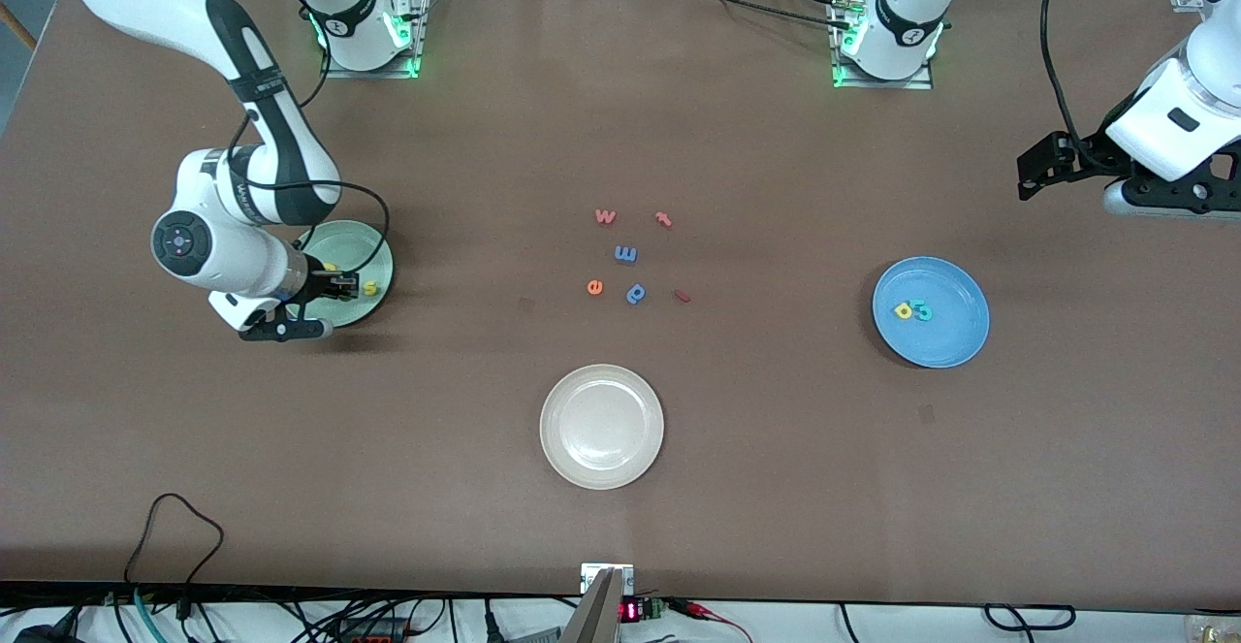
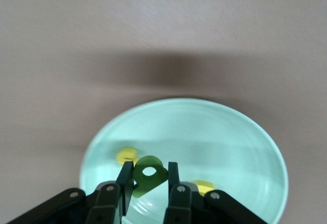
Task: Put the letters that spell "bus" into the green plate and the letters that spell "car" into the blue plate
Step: 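Place the green letter on the green plate with the right gripper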
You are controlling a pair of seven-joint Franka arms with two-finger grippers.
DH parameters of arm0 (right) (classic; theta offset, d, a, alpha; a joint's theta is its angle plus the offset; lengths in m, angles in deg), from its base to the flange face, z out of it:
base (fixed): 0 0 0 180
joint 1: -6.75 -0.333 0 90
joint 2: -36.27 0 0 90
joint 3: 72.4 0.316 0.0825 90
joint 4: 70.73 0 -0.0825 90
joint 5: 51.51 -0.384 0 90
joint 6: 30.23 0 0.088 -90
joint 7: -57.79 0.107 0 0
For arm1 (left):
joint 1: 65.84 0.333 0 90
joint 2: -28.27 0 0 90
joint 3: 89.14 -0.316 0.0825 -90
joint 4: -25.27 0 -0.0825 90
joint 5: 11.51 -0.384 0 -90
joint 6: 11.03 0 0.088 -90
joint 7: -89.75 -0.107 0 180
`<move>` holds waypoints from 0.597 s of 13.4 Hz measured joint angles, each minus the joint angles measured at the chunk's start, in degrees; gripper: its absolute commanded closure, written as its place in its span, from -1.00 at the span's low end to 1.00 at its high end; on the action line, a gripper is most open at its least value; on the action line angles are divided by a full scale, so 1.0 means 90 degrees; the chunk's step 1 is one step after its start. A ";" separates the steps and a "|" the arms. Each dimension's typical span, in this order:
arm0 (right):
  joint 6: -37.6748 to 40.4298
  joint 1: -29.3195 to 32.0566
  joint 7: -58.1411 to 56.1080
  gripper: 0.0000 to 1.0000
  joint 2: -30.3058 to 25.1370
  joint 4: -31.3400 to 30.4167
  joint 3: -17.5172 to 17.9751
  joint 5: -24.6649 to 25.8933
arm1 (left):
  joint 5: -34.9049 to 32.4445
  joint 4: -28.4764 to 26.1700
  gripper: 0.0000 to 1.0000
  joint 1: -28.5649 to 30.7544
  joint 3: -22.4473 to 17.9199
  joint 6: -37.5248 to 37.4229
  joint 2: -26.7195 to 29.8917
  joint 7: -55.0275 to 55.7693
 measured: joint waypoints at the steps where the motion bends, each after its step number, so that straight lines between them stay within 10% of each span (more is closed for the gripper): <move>1: 0.0000 0.0090 -0.0105 0.02 -0.0001 -0.0084 0.0000 0.0000 | 0.0000 0.0000 -1.00 0.0000 0.0000 0.0000 0.0000 0.0000; 4: 0.0000 0.0163 -0.0157 -1.00 -0.0002 -0.0278 0.0006 0.0000 | 0.0000 0.0000 -1.00 0.0000 0.0000 0.0000 0.0000 0.0000; 8: 0.0003 0.0163 -0.0171 -1.00 -0.0202 -0.0237 0.0036 0.0001 | 0.0000 0.0000 -1.00 0.0000 0.0000 0.0000 0.0000 0.0000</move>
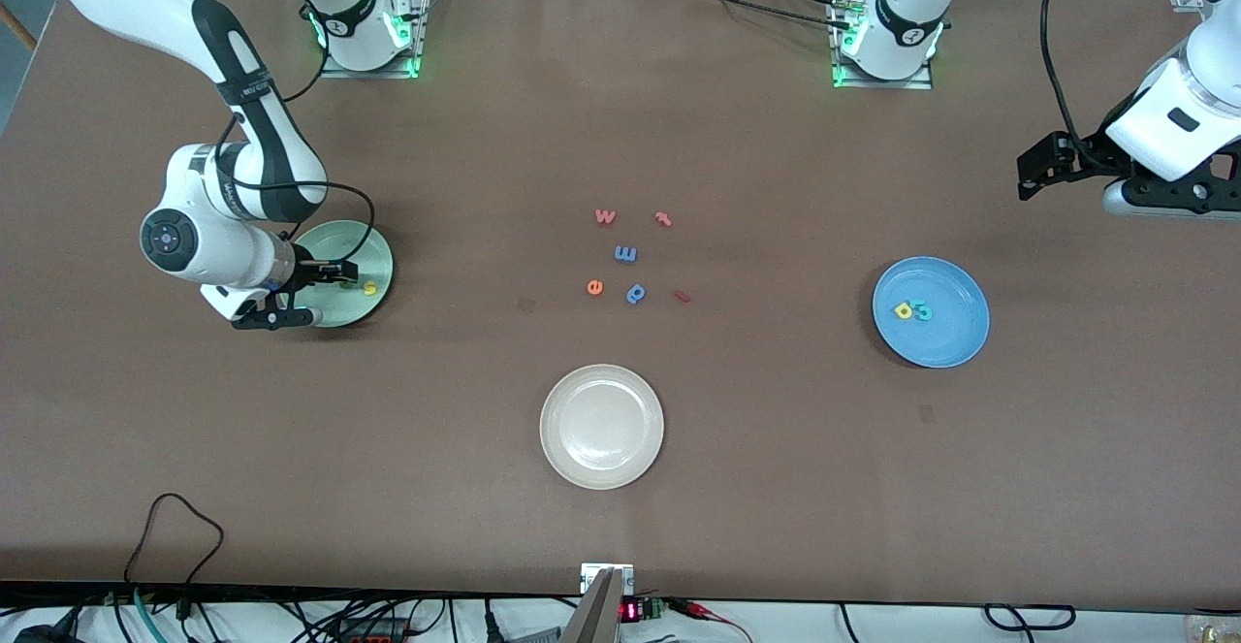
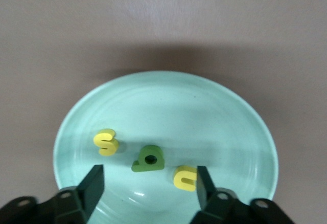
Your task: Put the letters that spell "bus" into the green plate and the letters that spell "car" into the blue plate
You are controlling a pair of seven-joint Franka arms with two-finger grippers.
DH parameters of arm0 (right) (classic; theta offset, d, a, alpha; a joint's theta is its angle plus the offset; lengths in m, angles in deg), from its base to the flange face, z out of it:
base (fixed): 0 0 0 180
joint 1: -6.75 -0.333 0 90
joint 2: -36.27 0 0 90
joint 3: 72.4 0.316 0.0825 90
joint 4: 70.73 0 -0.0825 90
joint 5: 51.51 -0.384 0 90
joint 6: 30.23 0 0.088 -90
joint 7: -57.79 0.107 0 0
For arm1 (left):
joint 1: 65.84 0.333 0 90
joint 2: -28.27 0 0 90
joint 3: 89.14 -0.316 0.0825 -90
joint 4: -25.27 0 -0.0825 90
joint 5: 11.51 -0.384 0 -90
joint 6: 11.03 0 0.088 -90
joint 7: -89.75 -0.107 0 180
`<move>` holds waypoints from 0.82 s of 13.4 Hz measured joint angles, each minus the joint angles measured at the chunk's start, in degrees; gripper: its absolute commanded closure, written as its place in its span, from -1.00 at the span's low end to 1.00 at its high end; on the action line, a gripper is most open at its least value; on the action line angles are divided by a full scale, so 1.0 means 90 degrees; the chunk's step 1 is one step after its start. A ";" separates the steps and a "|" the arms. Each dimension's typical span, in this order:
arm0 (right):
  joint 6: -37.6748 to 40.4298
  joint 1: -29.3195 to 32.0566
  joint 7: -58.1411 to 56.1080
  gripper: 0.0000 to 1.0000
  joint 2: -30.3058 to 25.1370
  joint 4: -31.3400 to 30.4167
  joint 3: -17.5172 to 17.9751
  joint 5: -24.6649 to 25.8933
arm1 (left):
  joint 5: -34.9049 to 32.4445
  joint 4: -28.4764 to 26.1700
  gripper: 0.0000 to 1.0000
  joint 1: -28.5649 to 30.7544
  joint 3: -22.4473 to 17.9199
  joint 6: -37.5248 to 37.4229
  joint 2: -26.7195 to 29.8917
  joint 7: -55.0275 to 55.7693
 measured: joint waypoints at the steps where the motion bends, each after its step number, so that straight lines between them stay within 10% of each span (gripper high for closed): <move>1: 0.0134 0.0000 -0.0003 -1.00 -0.0169 0.0087 0.0008 0.0002 | 0.0000 0.0001 -1.00 0.0000 0.0000 0.0000 0.0000 0.0000; 11: 0.3863 0.0009 -0.0005 -1.00 -0.1555 0.3039 -0.0080 0.0397 | 0.0000 0.0002 -1.00 -0.0006 0.0000 0.0000 0.0000 0.0000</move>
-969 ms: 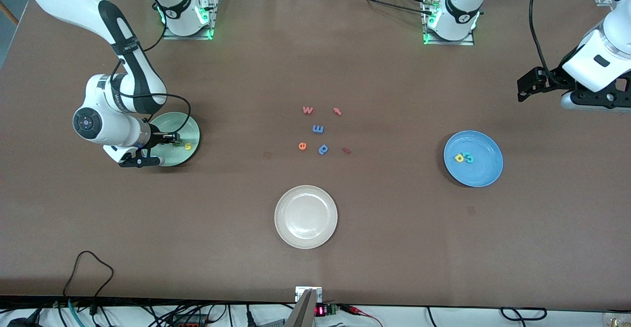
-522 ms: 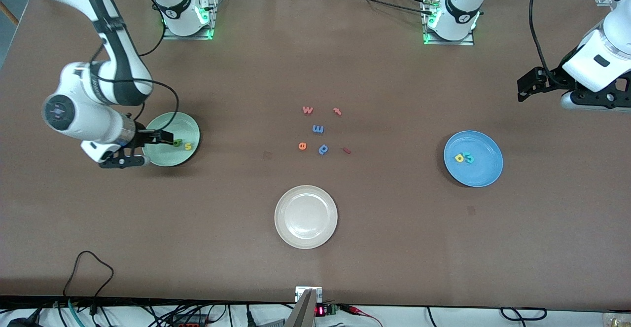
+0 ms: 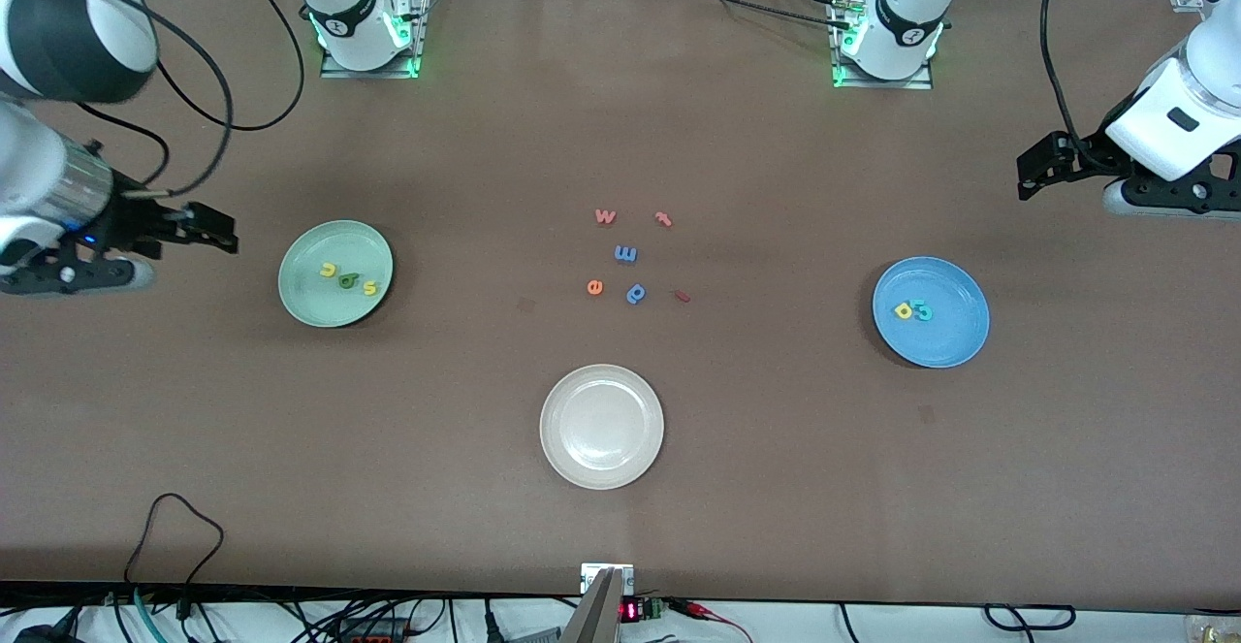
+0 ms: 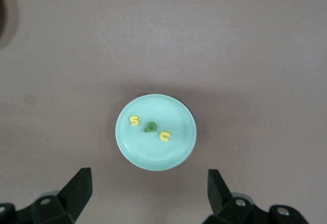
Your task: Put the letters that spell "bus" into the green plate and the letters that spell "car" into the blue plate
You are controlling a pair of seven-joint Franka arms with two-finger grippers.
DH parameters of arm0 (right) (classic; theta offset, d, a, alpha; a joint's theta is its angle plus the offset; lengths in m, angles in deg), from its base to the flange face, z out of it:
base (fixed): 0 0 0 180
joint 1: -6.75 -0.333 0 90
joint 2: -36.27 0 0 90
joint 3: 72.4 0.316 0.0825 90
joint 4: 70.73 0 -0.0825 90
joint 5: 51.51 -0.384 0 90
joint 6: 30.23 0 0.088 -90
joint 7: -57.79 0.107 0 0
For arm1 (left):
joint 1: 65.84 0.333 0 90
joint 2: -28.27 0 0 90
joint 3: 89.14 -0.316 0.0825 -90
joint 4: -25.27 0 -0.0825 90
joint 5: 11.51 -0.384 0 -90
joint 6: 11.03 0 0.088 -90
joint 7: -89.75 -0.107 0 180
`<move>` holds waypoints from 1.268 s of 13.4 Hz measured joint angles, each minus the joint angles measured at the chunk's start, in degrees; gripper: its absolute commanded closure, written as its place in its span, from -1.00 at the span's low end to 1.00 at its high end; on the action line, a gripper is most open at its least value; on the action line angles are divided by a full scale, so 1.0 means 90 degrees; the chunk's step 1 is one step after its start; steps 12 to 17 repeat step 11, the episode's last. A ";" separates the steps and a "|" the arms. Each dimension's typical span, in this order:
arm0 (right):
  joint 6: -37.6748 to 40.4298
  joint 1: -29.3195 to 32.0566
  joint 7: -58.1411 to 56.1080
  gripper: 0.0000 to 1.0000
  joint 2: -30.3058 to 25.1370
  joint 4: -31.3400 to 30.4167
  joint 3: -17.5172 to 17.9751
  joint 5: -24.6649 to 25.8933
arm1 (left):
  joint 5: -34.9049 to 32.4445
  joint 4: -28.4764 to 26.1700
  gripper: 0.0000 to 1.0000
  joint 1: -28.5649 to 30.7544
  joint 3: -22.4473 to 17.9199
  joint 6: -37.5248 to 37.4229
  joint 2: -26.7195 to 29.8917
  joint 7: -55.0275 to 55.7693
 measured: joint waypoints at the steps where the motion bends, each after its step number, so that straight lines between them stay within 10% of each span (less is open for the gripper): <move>1: 0.0190 0.0000 0.0000 -1.00 -0.0107 0.0120 -0.0006 0.0029 | 0.0000 0.0000 -1.00 0.0000 0.0000 0.0000 0.0000 0.0000; 17: 0.0666 -0.0216 0.0001 -1.00 -0.0442 0.0426 -0.0272 0.0042 | 0.0000 0.0001 -1.00 -0.0003 -0.0001 0.0000 0.0000 0.0000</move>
